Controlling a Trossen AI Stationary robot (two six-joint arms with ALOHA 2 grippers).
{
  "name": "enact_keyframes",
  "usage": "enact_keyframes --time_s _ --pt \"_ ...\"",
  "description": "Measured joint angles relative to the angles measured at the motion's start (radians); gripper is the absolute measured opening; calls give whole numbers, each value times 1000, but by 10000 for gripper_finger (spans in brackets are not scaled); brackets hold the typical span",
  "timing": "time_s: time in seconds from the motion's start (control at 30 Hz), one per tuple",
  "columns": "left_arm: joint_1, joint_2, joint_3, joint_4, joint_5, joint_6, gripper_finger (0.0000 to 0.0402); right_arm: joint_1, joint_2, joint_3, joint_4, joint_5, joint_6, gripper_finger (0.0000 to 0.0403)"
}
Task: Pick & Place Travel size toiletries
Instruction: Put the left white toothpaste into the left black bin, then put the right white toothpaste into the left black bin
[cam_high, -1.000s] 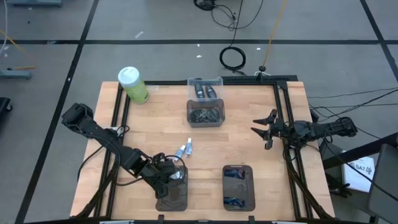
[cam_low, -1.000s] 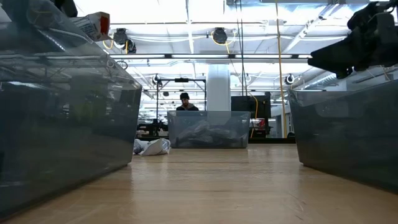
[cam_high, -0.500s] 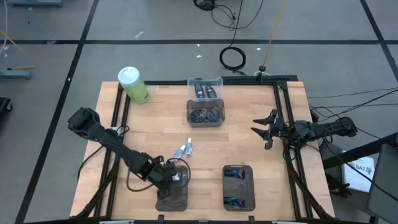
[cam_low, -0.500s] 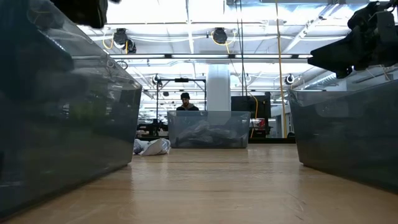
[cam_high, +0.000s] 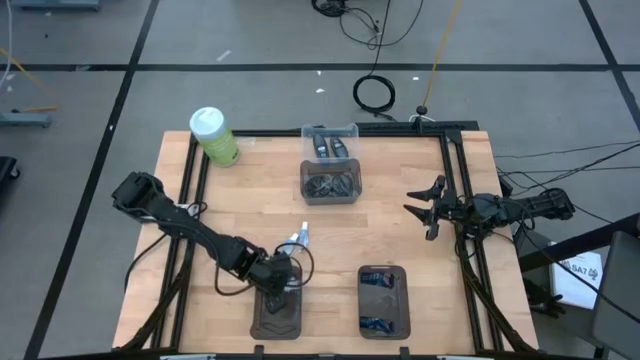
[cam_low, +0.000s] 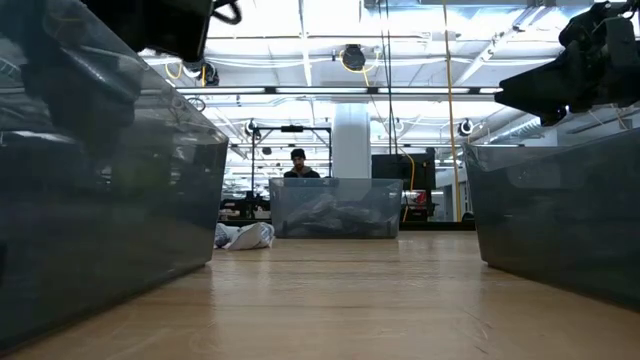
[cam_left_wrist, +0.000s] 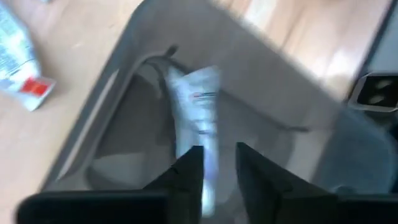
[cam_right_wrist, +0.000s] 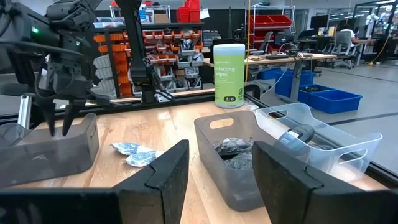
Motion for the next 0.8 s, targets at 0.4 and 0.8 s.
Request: enact_keyframes --time_s 0.4,0.8 --pt "12 -23 1 56 149 -65 239 0 0 0 0 0 0 164" --pt "107 -236 2 14 86 -52 246 0 0 0 0 -1 0 164"
